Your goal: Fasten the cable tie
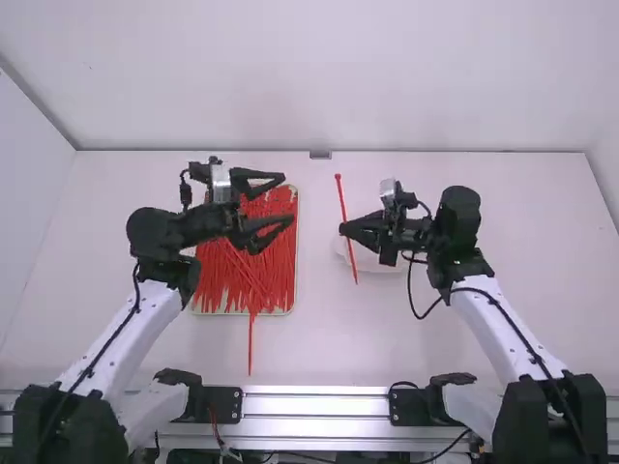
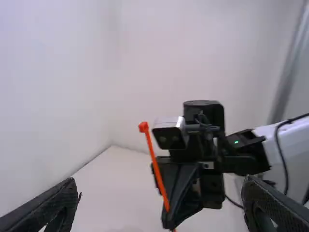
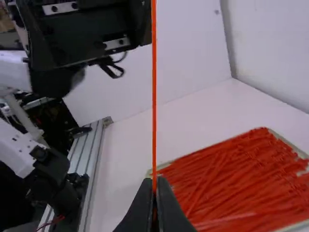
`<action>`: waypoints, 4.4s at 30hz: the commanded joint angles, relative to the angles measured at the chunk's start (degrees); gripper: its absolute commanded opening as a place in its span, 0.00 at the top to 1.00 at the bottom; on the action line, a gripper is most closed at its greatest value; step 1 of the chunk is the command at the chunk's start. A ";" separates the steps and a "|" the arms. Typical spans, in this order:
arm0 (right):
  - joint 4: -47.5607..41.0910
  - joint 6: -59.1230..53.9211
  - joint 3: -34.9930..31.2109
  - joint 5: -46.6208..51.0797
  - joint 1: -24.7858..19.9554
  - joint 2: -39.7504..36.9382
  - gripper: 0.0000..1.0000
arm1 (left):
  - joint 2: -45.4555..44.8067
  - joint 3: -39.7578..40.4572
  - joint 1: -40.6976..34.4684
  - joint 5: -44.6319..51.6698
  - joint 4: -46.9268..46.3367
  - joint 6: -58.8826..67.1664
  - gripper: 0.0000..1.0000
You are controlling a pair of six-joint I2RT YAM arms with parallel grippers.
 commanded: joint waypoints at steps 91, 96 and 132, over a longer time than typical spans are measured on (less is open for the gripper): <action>10.25 9.27 1.38 4.17 6.51 0.24 0.02 | 8.79 21.44 -4.52 5.22 -20.98 -10.88 0.99; 10.19 8.85 1.38 4.28 6.51 0.24 0.02 | 8.85 22.21 -2.58 4.57 -25.09 -12.15 0.98; -0.90 -60.87 1.05 4.72 6.49 0.22 0.02 | 30.97 41.35 0.26 13.81 -57.05 -22.45 0.98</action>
